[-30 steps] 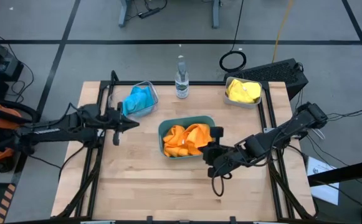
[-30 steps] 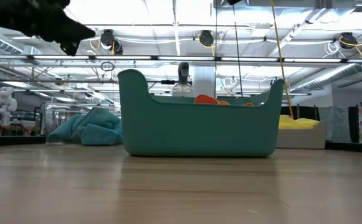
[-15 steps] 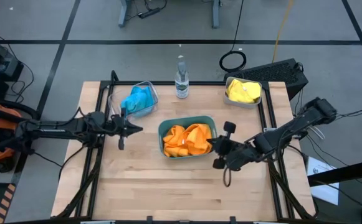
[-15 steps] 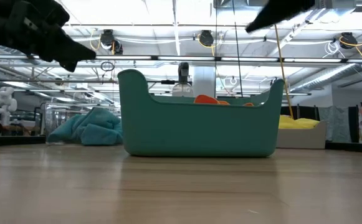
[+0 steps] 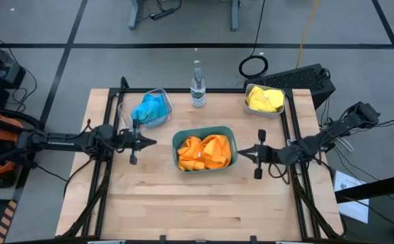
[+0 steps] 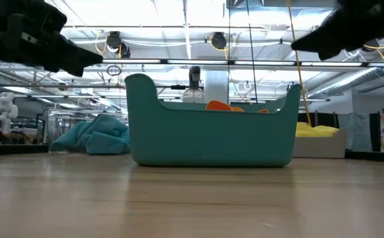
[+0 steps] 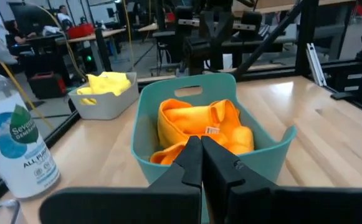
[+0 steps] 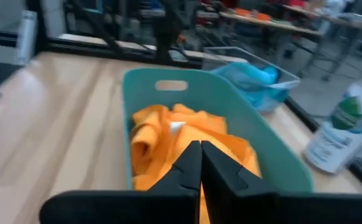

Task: Sort microfiber towel by color & place in baskets
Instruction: Return to Home Position

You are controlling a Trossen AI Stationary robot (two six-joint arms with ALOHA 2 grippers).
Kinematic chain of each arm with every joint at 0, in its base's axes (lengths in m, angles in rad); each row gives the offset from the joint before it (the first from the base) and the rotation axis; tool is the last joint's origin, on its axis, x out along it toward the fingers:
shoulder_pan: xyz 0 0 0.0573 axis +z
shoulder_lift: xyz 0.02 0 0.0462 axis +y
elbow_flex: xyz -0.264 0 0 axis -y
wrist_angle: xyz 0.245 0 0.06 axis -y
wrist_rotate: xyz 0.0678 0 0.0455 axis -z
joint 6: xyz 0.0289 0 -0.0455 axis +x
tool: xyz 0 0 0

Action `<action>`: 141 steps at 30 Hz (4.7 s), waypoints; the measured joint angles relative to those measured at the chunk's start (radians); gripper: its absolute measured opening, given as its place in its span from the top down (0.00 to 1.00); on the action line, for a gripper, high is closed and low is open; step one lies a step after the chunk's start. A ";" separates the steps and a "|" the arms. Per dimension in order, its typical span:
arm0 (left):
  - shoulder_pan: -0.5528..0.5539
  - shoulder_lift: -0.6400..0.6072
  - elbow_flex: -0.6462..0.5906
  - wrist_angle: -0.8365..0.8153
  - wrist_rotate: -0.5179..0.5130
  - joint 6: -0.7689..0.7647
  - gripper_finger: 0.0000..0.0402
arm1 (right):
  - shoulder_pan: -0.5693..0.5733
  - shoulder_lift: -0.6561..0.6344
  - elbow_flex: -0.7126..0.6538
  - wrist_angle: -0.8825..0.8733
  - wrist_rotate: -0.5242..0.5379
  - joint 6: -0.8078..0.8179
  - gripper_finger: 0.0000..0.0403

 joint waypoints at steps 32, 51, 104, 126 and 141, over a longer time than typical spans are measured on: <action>0.003 -0.006 -0.092 0.062 0.071 -0.053 1.00 | -0.043 -0.292 -0.366 0.237 -0.223 -0.135 1.00; -0.158 -0.035 -0.093 -0.001 -0.119 -0.079 1.00 | -0.042 -0.633 -0.366 -0.083 -0.251 -0.121 1.00; -0.163 -0.224 -0.093 -0.168 -0.160 -0.126 1.00 | -0.381 -0.845 -0.365 -0.147 -0.510 -0.251 1.00; -0.162 -0.223 -0.093 -0.191 -0.160 -0.111 1.00 | -0.443 -0.845 -0.365 -0.148 -0.504 -0.222 1.00; -0.158 -0.223 -0.094 -0.163 -0.212 -0.068 1.00 | -0.443 -0.845 -0.365 -0.149 -0.509 -0.085 1.00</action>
